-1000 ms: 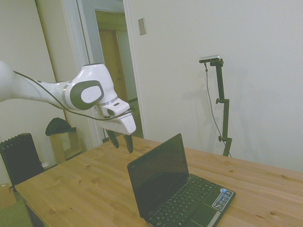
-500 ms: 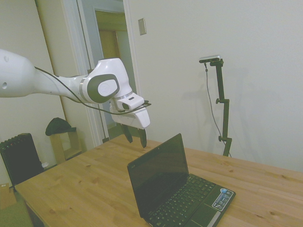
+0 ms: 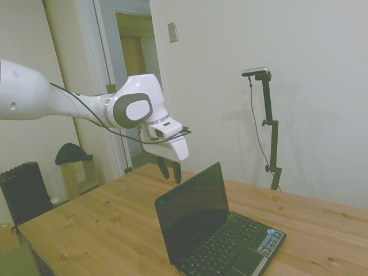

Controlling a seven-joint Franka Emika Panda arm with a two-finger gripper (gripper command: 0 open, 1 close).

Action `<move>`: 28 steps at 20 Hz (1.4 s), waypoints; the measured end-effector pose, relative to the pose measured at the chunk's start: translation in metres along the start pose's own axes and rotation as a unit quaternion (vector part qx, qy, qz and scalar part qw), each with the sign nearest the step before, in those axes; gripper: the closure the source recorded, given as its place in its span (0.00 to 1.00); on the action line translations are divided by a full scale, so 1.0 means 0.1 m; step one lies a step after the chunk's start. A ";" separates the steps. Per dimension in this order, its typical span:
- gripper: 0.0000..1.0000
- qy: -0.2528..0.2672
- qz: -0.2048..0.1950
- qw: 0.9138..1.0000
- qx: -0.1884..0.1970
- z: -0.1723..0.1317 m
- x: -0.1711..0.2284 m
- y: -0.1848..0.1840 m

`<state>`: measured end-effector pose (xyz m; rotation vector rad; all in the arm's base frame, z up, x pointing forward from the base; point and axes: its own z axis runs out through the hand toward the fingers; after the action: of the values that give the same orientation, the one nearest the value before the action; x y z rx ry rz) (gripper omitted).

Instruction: Close the laptop

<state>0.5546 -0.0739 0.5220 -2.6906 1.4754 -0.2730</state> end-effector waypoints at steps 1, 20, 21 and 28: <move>1.00 0.000 0.002 1.000 -0.001 0.01 0.02 0.00; 1.00 -0.015 0.041 0.999 0.001 0.05 0.56 0.90; 1.00 -0.015 0.044 0.999 0.002 0.04 0.63 0.99; 1.00 -0.025 0.070 0.997 -0.002 0.22 1.10 1.75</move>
<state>0.4715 -0.2619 0.4906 -2.5611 1.6419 -0.1926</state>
